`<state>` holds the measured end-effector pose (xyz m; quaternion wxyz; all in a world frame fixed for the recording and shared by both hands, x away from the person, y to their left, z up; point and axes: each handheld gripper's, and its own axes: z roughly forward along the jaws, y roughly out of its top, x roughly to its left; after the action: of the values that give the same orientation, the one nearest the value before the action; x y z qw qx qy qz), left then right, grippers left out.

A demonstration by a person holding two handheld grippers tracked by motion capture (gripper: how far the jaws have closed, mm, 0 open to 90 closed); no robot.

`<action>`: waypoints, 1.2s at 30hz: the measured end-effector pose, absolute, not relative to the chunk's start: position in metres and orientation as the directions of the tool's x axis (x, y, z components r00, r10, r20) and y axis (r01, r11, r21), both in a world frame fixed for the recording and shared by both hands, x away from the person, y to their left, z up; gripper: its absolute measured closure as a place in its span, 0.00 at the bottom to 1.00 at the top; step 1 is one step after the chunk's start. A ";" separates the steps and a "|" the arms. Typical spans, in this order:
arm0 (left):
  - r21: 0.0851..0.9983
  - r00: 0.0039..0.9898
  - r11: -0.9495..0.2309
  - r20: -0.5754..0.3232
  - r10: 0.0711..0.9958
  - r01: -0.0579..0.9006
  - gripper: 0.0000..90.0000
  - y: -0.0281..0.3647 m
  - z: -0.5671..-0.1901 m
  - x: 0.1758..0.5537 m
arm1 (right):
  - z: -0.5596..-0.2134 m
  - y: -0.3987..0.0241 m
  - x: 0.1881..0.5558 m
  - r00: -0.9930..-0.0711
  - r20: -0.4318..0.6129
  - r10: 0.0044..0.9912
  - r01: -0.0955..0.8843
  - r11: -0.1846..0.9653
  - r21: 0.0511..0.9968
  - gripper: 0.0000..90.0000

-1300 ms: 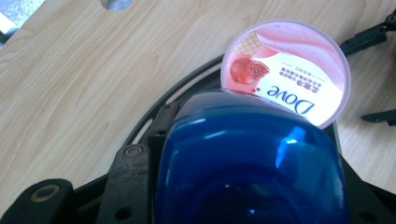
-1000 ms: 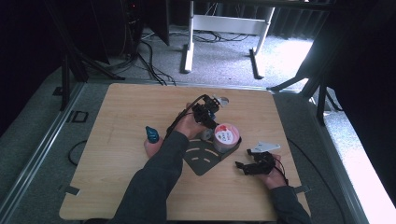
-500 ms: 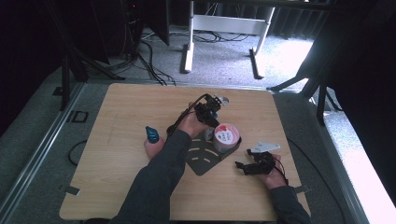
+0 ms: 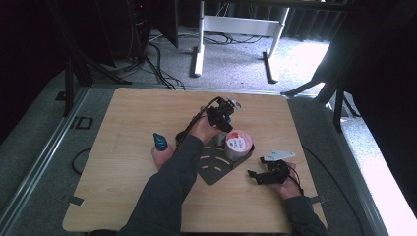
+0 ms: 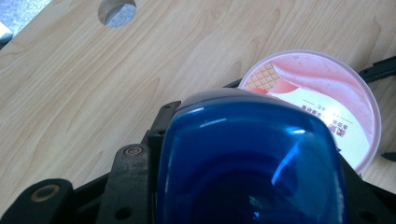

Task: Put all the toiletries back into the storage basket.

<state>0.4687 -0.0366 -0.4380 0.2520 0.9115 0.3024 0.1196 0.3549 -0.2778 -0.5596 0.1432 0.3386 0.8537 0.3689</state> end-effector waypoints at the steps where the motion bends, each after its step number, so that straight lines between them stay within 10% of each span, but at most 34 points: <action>1: 0.533 0.789 -0.690 0.066 0.611 0.490 0.62 -0.037 -0.439 0.469 | -0.560 -0.278 0.355 -0.730 0.005 0.684 0.472 0.499 0.727 0.22; 36: 0.558 0.756 -0.623 -0.012 0.654 0.548 0.44 -0.027 -0.441 0.469 | -0.560 -0.277 0.354 -0.731 0.000 0.682 0.470 0.503 0.725 0.22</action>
<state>0.4694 -0.0273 -0.4411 0.2755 0.8956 0.3357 0.0963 0.3544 -0.2771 -0.5596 0.1447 0.3370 0.8547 0.3673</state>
